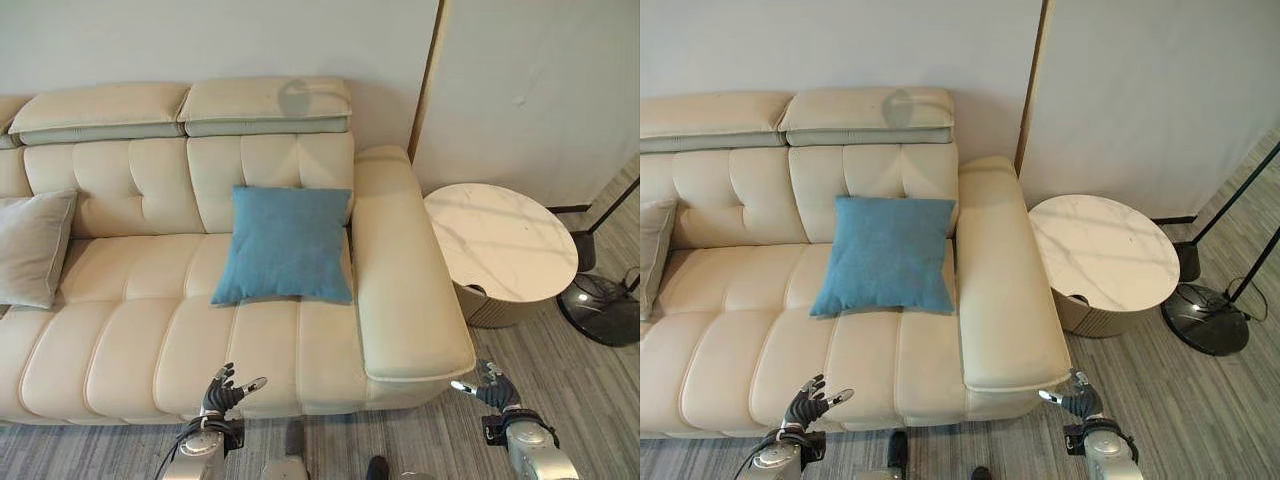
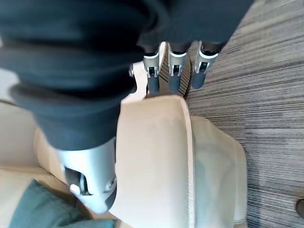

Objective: Pick up all the scattered cushions and arrange them neatly on the sofa.

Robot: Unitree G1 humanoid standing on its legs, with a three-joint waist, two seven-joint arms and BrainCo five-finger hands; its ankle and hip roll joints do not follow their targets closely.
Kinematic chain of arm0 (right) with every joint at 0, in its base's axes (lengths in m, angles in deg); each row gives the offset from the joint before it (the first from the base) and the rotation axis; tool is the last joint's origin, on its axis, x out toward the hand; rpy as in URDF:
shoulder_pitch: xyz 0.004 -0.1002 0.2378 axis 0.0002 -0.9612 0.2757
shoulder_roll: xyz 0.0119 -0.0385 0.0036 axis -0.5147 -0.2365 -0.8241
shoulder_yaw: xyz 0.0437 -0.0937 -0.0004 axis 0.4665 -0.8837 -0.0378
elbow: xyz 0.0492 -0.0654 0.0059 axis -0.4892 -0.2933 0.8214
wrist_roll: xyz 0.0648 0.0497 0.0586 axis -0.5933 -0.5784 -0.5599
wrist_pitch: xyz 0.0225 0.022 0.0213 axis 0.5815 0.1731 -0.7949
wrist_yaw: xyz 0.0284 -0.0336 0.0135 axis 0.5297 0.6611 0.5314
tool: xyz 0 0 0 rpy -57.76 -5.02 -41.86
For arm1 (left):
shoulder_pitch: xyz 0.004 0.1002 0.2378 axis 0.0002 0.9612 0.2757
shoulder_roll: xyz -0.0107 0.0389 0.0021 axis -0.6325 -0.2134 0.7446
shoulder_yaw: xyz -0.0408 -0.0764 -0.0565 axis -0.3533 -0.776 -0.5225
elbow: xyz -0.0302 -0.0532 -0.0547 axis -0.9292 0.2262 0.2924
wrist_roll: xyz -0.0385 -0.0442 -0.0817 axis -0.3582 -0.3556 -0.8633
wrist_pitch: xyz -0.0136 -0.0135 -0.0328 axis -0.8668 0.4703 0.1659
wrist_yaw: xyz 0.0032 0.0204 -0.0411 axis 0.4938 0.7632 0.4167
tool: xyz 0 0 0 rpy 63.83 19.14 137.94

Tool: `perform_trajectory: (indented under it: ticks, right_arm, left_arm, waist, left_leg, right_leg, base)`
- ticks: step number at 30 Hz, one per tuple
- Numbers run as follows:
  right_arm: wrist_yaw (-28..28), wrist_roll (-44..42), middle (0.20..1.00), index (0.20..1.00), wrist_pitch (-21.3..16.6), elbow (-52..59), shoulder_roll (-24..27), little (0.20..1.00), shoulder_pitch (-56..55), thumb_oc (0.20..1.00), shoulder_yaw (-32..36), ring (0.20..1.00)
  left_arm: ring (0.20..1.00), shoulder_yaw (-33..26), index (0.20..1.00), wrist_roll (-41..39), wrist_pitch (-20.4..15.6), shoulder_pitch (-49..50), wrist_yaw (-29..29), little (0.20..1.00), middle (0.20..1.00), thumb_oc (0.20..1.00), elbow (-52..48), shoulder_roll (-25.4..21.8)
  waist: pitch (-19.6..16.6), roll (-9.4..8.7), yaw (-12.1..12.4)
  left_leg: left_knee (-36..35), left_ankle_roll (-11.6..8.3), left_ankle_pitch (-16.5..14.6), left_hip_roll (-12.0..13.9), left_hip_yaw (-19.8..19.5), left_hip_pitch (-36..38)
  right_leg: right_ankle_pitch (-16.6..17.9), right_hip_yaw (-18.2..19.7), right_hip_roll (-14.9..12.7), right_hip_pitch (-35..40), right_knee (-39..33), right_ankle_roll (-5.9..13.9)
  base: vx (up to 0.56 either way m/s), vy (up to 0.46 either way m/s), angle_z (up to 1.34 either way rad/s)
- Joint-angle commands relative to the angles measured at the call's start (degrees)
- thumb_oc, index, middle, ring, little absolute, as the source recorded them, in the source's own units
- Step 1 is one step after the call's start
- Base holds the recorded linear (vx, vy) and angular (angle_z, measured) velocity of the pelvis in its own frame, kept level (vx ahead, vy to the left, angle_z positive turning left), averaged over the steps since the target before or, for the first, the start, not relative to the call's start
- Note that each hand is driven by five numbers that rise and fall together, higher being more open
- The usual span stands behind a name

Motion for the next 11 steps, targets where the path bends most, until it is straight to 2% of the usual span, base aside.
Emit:
perform_trajectory:
  ticks: [1, 4, 5, 7, 11]
  right_arm:
    - [0.53, 1.31, 1.0, 1.0, -1.08, 2.27, -2.08, 1.0, 3.15, 1.0, -0.85, 1.0]
    - [1.23, 1.52, 1.0, 1.0, -0.75, 3.18, -2.34, 1.0, 1.94, 1.0, -0.81, 1.0]
    - [0.76, 1.54, 1.0, 1.0, -0.68, 3.61, -2.67, 1.0, 1.26, 1.0, -0.38, 1.0]
    - [0.48, 1.69, 1.0, 1.0, -0.73, 3.63, -3.08, 1.0, 0.9, 1.0, -0.58, 1.0]
    - [0.51, 1.57, 1.0, 1.0, -0.55, 3.09, -3.64, 1.0, 0.6, 1.0, -1.08, 1.0]
  left_arm:
    - [1.0, -1.55, 1.0, -0.45, -2.37, -2.45, -0.16, 1.0, 1.0, 1.0, -3.77, -1.26]
    - [1.0, -1.14, 1.0, -1.54, -1.94, -1.38, -0.87, 1.0, 1.0, 1.0, -3.81, -0.39]
    - [1.0, -0.4, 1.0, -1.54, -1.47, -0.68, -1.28, 1.0, 1.0, 1.0, -4.07, 0.2]
    - [1.0, 0.62, 1.0, -1.22, -1.16, -0.09, -1.79, 1.0, 1.0, 1.0, -3.43, 0.94]
    - [1.0, 1.45, 1.0, -1.07, -1.02, 1.07, -2.53, 1.0, 1.0, 1.0, -3.48, 0.73]
  waist:
    - [0.44, -1.84, 0.21]
    - [-0.05, -1.67, -0.02]
    - [-0.53, -0.61, -0.98]
    - [-1.44, 0.32, -1.48]
    - [-2.11, 0.52, -1.38]
  left_leg:
    - [3.49, 3.1, -8.92, -2.51, -2.08, 0.1]
    - [4.74, 3.59, -11.8, -2.46, -1.5, 2.57]
    - [0.38, 3.07, -9.7, -2.04, -1.13, 4.21]
    - [-5.28, 2.58, -8.74, -1.84, -0.59, 7.15]
    - [-5.28, 2.68, -9.75, -2.0, -0.13, 8.26]
  right_leg:
    - [-4.82, 1.44, 0.2, 3.13, -3.18, 6.28]
    - [-4.7, 1.57, 0.02, 3.05, -3.37, 6.39]
    - [-4.37, 0.92, 0.56, 2.31, -3.43, 6.44]
    - [-4.13, 0.48, 1.04, 2.45, -3.72, 6.76]
    - [-3.9, 0.65, 0.84, 3.03, -3.72, 7.2]
  base:
    - [-0.06, -0.011, 0.0]
    - [-0.06, 0.044, -0.11]
    - [-0.09, 0.145, 0.02]
    - [-0.06, 0.151, 0.11]
    - [-0.02, 0.099, 0.05]
